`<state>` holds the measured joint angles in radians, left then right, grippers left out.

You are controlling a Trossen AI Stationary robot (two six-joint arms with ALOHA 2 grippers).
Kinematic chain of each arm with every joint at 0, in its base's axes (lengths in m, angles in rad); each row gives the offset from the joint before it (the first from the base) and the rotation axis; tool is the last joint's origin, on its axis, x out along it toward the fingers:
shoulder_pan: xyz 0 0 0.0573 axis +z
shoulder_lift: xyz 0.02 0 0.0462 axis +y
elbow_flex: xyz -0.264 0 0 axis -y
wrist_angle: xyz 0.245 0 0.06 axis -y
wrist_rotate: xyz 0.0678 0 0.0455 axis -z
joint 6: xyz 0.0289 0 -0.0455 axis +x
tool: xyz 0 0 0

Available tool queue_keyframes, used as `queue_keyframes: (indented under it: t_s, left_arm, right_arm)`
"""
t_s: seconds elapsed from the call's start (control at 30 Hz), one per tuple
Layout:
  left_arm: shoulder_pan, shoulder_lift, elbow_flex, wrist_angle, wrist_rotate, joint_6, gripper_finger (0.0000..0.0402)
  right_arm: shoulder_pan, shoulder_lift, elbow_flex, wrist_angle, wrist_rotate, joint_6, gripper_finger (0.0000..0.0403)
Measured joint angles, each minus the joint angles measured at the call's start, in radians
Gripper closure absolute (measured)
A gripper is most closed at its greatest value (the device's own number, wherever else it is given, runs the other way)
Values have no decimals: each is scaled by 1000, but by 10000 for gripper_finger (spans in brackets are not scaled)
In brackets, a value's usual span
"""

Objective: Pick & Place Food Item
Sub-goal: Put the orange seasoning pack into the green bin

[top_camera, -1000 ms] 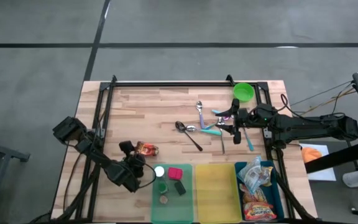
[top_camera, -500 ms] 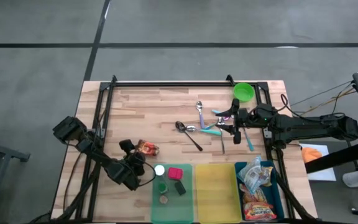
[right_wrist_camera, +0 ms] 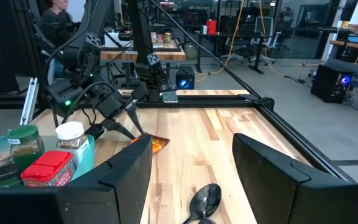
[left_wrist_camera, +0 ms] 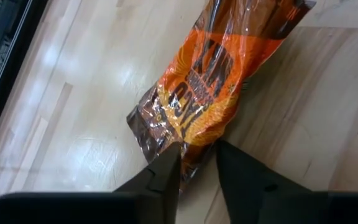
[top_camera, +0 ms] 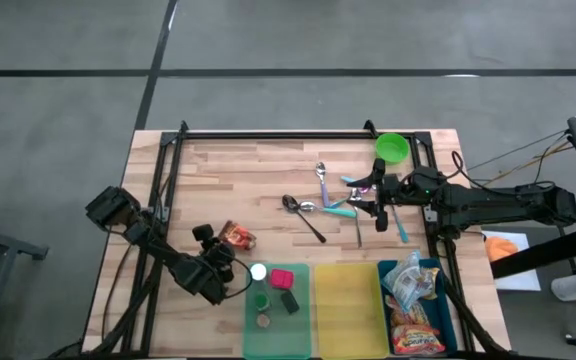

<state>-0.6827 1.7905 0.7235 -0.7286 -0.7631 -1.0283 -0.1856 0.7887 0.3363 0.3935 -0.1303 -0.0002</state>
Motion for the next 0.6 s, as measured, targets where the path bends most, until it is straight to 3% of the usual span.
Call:
queue_keyframes:
  t_s: [0.33, 0.6]
  left_arm:
    - [0, 0, 0, 9, -5, 0, 392]
    - [0, -12, 0, 11, -5, 0, 400]
  right_arm:
    - [0, 0, 0, 0, 0, 0, 181]
    - [0, 0, 0, 0, 0, 0, 181]
